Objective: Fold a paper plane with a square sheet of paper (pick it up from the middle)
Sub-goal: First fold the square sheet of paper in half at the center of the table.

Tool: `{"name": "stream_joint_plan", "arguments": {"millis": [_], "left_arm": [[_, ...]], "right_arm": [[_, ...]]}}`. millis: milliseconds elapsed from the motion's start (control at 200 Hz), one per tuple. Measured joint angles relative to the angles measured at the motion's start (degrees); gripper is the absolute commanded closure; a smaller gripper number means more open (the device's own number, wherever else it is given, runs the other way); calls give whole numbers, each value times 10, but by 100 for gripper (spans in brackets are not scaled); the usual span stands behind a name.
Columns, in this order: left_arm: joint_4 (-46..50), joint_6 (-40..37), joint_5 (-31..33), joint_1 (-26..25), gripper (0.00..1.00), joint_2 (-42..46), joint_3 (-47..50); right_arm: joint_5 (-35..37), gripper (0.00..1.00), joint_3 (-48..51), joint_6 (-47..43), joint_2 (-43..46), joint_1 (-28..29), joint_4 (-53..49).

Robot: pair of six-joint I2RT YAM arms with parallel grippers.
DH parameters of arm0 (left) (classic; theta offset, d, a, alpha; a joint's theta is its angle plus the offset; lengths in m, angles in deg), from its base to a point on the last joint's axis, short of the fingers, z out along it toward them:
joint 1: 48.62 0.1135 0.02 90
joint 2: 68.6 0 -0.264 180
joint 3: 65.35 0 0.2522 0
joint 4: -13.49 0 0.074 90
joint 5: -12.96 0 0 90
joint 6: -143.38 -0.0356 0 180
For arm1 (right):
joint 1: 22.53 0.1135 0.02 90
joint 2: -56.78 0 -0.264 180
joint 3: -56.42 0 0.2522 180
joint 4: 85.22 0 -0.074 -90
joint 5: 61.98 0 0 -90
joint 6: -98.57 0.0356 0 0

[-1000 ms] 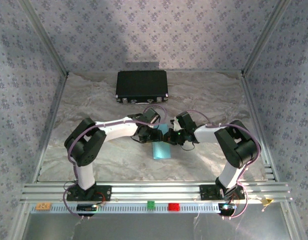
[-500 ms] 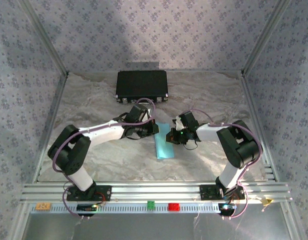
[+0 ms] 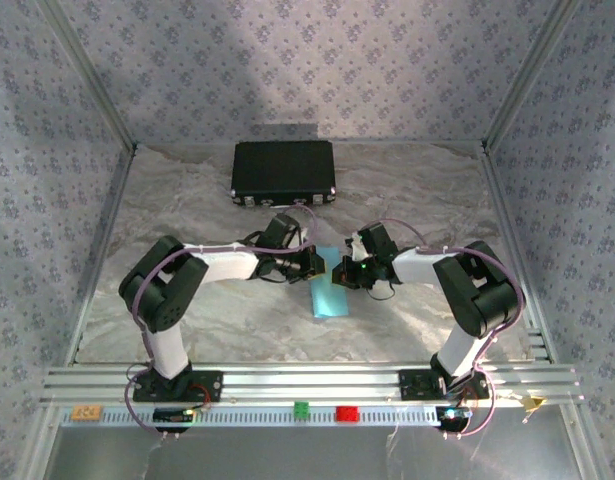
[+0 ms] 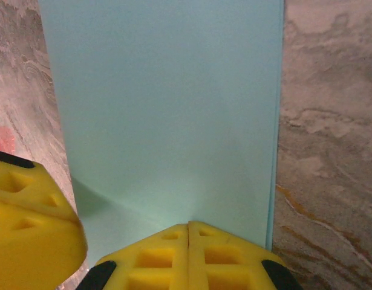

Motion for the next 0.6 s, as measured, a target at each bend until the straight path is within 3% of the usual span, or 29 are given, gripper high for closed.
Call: {"name": "stream_joint_plan", "arguments": {"millis": [600], "left_arm": [[24, -57, 20, 1, 100, -26, 19]], "right_arm": [[0, 100, 5, 4, 1, 0, 10]]}}
